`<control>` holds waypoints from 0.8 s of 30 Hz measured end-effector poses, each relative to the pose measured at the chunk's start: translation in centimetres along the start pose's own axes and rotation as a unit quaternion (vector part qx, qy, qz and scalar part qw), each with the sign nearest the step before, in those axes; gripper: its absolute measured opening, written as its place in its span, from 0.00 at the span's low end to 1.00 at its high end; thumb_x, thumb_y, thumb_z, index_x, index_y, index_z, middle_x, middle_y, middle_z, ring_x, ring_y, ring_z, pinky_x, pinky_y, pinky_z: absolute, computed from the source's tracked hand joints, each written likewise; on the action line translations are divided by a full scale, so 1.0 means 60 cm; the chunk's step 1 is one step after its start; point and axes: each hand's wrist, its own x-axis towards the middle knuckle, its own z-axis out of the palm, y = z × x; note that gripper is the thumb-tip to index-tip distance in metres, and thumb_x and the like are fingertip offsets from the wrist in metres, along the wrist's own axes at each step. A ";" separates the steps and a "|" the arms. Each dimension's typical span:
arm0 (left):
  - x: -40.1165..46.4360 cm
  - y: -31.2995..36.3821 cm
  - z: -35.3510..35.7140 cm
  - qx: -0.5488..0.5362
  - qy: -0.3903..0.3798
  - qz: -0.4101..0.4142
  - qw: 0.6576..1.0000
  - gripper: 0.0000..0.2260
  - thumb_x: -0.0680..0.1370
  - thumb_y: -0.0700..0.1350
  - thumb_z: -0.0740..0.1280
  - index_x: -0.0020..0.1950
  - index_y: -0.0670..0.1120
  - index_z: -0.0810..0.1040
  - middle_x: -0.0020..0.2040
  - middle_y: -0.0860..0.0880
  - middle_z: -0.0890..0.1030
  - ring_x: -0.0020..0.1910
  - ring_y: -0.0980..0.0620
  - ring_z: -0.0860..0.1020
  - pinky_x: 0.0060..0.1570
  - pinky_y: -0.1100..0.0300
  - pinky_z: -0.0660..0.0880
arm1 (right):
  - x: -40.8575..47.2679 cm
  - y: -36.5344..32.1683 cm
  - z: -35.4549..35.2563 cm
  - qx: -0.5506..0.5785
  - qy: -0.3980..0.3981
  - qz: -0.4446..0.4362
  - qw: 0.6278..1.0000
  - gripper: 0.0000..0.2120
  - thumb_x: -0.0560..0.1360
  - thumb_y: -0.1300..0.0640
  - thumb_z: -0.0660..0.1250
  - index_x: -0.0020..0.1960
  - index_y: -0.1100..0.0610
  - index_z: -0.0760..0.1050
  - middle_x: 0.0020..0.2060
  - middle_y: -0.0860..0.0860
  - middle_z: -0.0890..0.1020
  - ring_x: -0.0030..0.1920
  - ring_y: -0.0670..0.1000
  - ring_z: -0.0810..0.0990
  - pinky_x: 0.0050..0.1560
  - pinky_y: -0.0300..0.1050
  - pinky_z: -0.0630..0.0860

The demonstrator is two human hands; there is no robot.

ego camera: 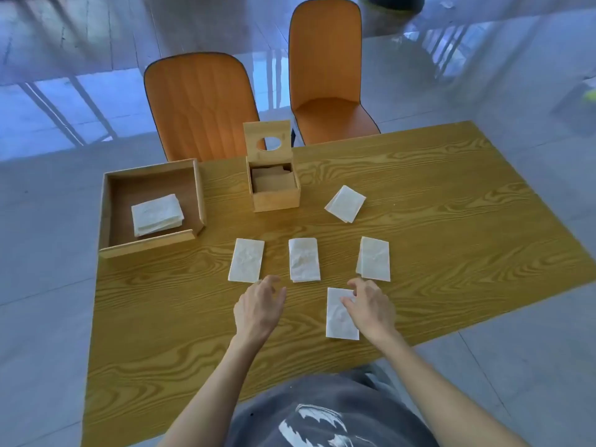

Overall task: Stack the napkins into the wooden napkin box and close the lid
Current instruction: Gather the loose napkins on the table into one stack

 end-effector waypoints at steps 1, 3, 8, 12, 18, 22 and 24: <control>-0.002 -0.003 -0.002 -0.003 0.011 -0.008 1.000 0.14 0.79 0.56 0.63 0.63 0.53 0.77 0.52 0.55 0.84 0.49 0.50 0.82 0.39 0.59 0.72 | -0.002 -0.002 -0.001 -0.011 -0.008 0.008 1.000 0.21 0.77 0.48 0.67 0.68 0.52 0.72 0.60 0.52 0.78 0.53 0.53 0.82 0.40 0.44 0.76; -0.002 -0.010 0.006 -0.018 0.017 -0.018 1.000 0.14 0.79 0.56 0.63 0.62 0.53 0.78 0.51 0.55 0.83 0.48 0.51 0.82 0.39 0.58 0.75 | -0.004 -0.003 0.006 -0.030 -0.016 0.009 0.999 0.22 0.77 0.48 0.67 0.69 0.52 0.71 0.61 0.54 0.76 0.52 0.54 0.81 0.38 0.43 0.72; -0.012 0.001 0.030 -0.057 -0.044 -0.015 0.997 0.14 0.78 0.56 0.64 0.62 0.55 0.77 0.51 0.56 0.83 0.48 0.52 0.82 0.43 0.56 0.79 | 0.006 0.001 0.010 -0.025 -0.027 0.014 0.999 0.21 0.74 0.48 0.70 0.64 0.53 0.73 0.59 0.54 0.73 0.54 0.54 0.78 0.39 0.44 0.75; -0.021 0.009 0.046 -0.123 -0.104 0.011 0.987 0.14 0.78 0.55 0.66 0.62 0.53 0.78 0.52 0.54 0.84 0.47 0.56 0.82 0.47 0.56 0.81 | 0.017 0.001 0.007 -0.029 -0.031 -0.010 0.999 0.16 0.73 0.47 0.71 0.57 0.53 0.74 0.57 0.53 0.75 0.58 0.54 0.75 0.45 0.44 0.74; -0.017 0.012 0.057 -0.184 -0.149 0.021 0.971 0.18 0.76 0.54 0.69 0.65 0.53 0.76 0.54 0.53 0.84 0.47 0.57 0.83 0.50 0.56 0.81 | 0.028 -0.002 0.007 -0.017 -0.072 -0.044 0.996 0.18 0.74 0.50 0.70 0.62 0.53 0.75 0.58 0.51 0.81 0.60 0.54 0.78 0.58 0.49 0.74; -0.015 0.013 0.058 -0.224 -0.146 0.029 0.963 0.23 0.74 0.55 0.71 0.68 0.51 0.74 0.57 0.52 0.80 0.52 0.55 0.80 0.54 0.58 0.79 | 0.042 -0.012 -0.004 0.101 -0.162 -0.071 0.979 0.11 0.73 0.49 0.72 0.54 0.52 0.81 0.51 0.49 0.84 0.53 0.51 0.80 0.51 0.48 0.76; -0.012 0.008 0.058 -0.256 -0.148 0.028 0.955 0.23 0.73 0.56 0.72 0.67 0.51 0.75 0.58 0.53 0.79 0.55 0.55 0.78 0.56 0.57 0.77 | 0.048 -0.026 -0.013 0.169 -0.217 -0.095 0.957 0.09 0.73 0.51 0.72 0.52 0.51 0.82 0.46 0.48 0.84 0.48 0.49 0.81 0.49 0.47 0.78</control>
